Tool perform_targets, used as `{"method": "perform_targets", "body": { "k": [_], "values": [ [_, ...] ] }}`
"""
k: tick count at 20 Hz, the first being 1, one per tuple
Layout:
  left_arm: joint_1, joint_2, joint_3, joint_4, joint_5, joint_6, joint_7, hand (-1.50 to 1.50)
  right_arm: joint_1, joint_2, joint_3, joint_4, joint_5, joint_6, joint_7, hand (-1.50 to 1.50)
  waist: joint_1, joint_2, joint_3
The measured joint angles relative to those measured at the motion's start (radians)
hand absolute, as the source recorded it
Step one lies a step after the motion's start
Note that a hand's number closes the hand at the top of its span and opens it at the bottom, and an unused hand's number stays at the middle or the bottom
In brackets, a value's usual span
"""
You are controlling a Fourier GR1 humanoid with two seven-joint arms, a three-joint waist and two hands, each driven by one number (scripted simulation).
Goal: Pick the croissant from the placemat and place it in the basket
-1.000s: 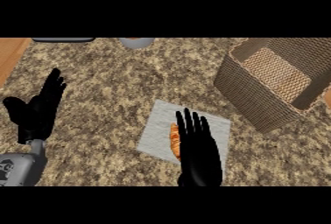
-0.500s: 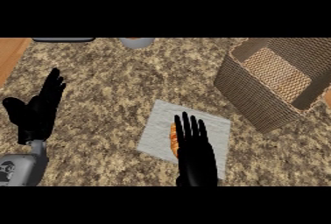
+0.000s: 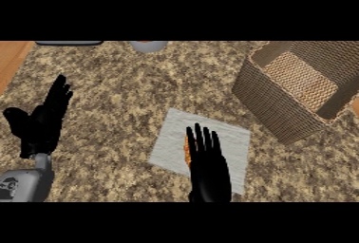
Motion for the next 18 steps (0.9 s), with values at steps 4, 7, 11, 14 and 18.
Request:
{"method": "perform_targets", "body": {
  "k": [4,7,11,14,18],
  "values": [
    [-0.006,-0.013,0.015,0.017,-0.019,-0.014,-0.008,0.00,-0.027,0.001,-0.012,0.083,-0.012,-0.058,-0.006,-1.50,0.000,0.000,0.000],
    [-0.007,-0.018,0.029,0.011,-0.028,-0.022,0.005,0.00,-0.036,0.003,-0.023,0.105,0.003,-0.059,0.001,-1.50,0.000,0.000,0.000],
    [-0.021,-0.035,0.039,0.029,-0.040,-0.034,-0.002,0.00,-0.044,-0.004,-0.052,0.137,0.004,-0.060,-0.009,-1.50,-0.001,0.000,0.000],
    [-0.020,-0.029,0.058,0.028,-0.039,-0.058,0.000,0.00,-0.053,-0.001,-0.077,0.190,0.000,-0.084,-0.038,-1.50,0.000,-0.001,0.000],
    [-0.052,-0.042,0.072,0.074,-0.058,-0.062,-0.020,0.00,-0.058,0.003,-0.087,0.203,0.001,-0.089,-0.047,-1.50,-0.002,-0.003,-0.001]
  ]
}}
